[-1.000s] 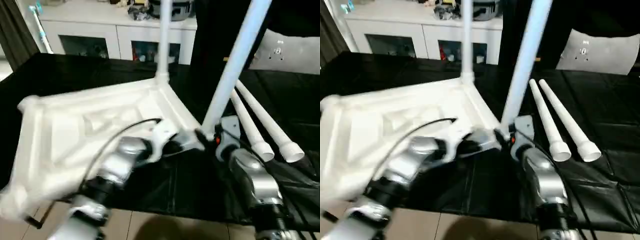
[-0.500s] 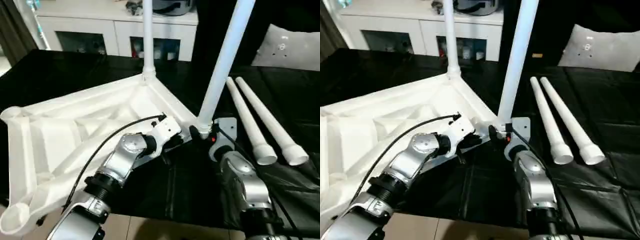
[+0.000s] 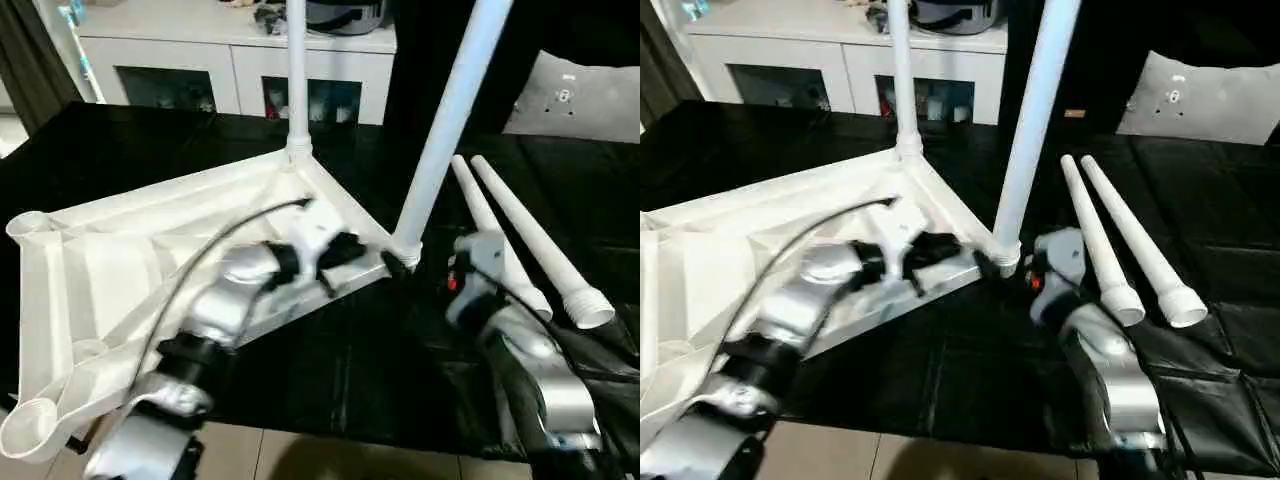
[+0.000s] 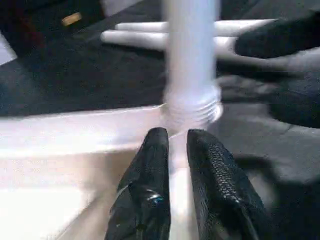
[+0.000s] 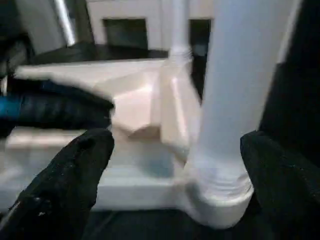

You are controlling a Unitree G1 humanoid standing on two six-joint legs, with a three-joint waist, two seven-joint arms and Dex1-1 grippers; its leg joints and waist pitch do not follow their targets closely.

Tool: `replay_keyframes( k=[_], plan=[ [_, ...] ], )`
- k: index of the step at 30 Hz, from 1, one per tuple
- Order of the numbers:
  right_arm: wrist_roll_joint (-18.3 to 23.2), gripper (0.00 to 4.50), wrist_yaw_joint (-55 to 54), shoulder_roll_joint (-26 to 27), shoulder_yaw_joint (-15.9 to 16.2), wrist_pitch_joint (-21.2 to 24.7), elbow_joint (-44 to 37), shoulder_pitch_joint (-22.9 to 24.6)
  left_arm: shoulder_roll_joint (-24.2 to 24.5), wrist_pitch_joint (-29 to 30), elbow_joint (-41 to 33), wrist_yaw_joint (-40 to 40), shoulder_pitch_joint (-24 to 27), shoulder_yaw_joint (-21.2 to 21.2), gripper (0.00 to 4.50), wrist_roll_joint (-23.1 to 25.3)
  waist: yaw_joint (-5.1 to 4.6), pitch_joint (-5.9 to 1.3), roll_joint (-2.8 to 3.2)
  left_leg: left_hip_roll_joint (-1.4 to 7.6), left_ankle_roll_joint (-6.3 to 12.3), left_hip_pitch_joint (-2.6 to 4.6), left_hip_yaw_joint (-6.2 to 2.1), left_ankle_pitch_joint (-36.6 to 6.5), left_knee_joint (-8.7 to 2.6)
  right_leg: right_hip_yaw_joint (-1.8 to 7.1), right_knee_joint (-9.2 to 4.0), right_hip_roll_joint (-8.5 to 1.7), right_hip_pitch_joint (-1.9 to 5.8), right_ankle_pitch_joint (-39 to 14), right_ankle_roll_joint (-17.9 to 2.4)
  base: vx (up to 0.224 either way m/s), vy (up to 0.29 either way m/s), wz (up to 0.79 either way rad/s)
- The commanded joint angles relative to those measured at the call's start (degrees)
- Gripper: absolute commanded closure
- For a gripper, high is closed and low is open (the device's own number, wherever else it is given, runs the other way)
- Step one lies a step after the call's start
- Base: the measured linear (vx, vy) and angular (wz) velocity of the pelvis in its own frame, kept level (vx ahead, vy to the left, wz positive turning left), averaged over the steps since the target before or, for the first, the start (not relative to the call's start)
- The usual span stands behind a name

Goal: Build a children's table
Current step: Rotate leg to tighten

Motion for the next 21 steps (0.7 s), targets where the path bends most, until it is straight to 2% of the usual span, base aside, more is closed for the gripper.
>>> replay_keyframes(
  k=[1,2,3,4,5,7,8,9,11,14,17,21],
  plan=[
    [0.8,0.0,4.4,-2.0,2.3,0.9,-3.1,0.8,3.4,3.1,-4.7,-1.6,2.3,1.8,3.72,-0.7,0.35,-3.6,-0.61,1.78,4.2,-0.39,-0.61,-11.3,-3.84,2.63,-5.05,-3.81,3.24,-26.5,-5.0,0.0,0.0,0.0],
    [1.4,0.0,7.5,-3.5,3.9,1.3,-3.9,1.3,5.9,4.7,-7.9,-3.1,4.2,2.1,3.72,-0.8,0.31,-3.65,-0.49,1.82,4.23,-0.06,-0.52,-11.7,-3.78,2.66,-5.01,-3.74,2.95,-26.1,-5.3,0.0,0.0,0.0],
    [2.0,0.0,9.5,-4.3,4.8,1.6,-4.3,1.4,7.9,5.9,-10.1,-4.1,5.6,2.4,3.72,-0.8,0.17,-3.59,-0.87,2.03,4.34,-0.35,-0.71,-11.8,-3.97,2.65,-4.71,-3.81,3.2,-25.6,-5.5,0.0,0.0,0.0],
    [2.6,0.0,10.8,-4.9,5.3,2.0,-4.5,1.4,9.3,7.0,-11.7,-4.8,6.6,2.7,3.72,-0.8,0.2,-3.61,-0.5,2.16,4.25,-0.11,-0.69,-12.0,-3.98,2.79,-4.49,-3.84,3.02,-24.9,-6.1,0.0,0.0,0.0],
    [3.0,0.0,11.4,-5.3,5.5,2.3,-4.7,1.4,10.1,7.6,-12.6,-5.0,7.2,2.9,3.72,-0.8,0.13,-3.47,-0.4,2.08,4.46,-0.1,-0.6,-12.1,-3.96,2.81,-4.69,-3.71,2.79,-25.1,-6.1,0.0,0.0,0.0],
    [4.0,0.0,13.6,-6.2,6.0,3.1,-4.7,0.7,13.2,9.5,-15.9,-6.3,9.3,3.9,3.72,-0.9,0.51,-3.45,-0.53,2.17,4.03,0.34,-0.59,-12.6,-3.99,2.94,-4.56,-3.82,2.62,-24.8,-7.1,0.0,0.0,0.0],
    [4.3,0.0,14.3,-6.6,6.3,3.3,-4.7,0.5,14.2,10.2,-17.0,-6.6,10.0,4.2,3.72,-1.0,0.49,-3.32,-0.38,2.28,3.85,0.27,-0.65,-13.0,-4.13,2.98,-4.51,-3.8,2.59,-24.8,-7.1,0.0,0.0,0.0],
    [4.9,0.0,15.8,-7.1,6.7,3.9,-4.8,0.2,15.5,10.9,-18.2,-7.0,10.9,4.7,3.72,-0.9,0.58,-3.28,-0.54,2.31,3.29,0.3,-0.76,-14.1,-4.29,2.95,-4.43,-3.72,2.67,-24.8,-7.2,0.0,0.0,0.0],
    [5.3,0.0,17.5,-8.0,7.5,4.5,-5.0,-0.1,17.4,12.1,-20.0,-7.0,12.0,5.0,3.72,-0.8,0.61,-3.19,-0.46,2.28,2.99,0.44,-0.72,-14.9,-4.33,2.99,-4.52,-3.66,2.53,-25.0,-7.0,0.0,0.0,0.0],
    [2.5,0.0,15.3,-7.9,7.9,2.9,-2.6,-1.9,19.3,14.8,-22.8,-6.0,13.2,6.0,3.72,-0.8,0.53,-3.15,-0.73,2.08,2.2,0.22,-0.82,-15.1,-4.35,3.01,-4.58,-3.88,2.7,-26.4,-6.3,0.0,0.0,0.0],
    [-0.7,0.0,10.3,-6.3,7.1,-0.1,1.1,-4.3,20.3,16.6,-24.7,-5.6,14.2,6.8,3.72,-0.7,0.17,-3.07,-0.77,1.86,1.7,0.28,-0.77,-15.0,-4.26,3.0,-4.7,-3.91,2.49,-27.9,-6.3,0.0,0.0,0.0],
    [-1.9,0.0,6.0,-4.5,5.7,-2.2,3.5,-6.1,21.4,17.4,-25.9,-5.1,15.4,7.3,3.72,-0.5,0.06,-3.33,-0.69,1.83,1.77,0.34,-0.68,-13.5,-4.13,3.14,-4.45,-3.72,2.48,-25.7,-6.5,0.0,0.0,0.0]
  ],
)
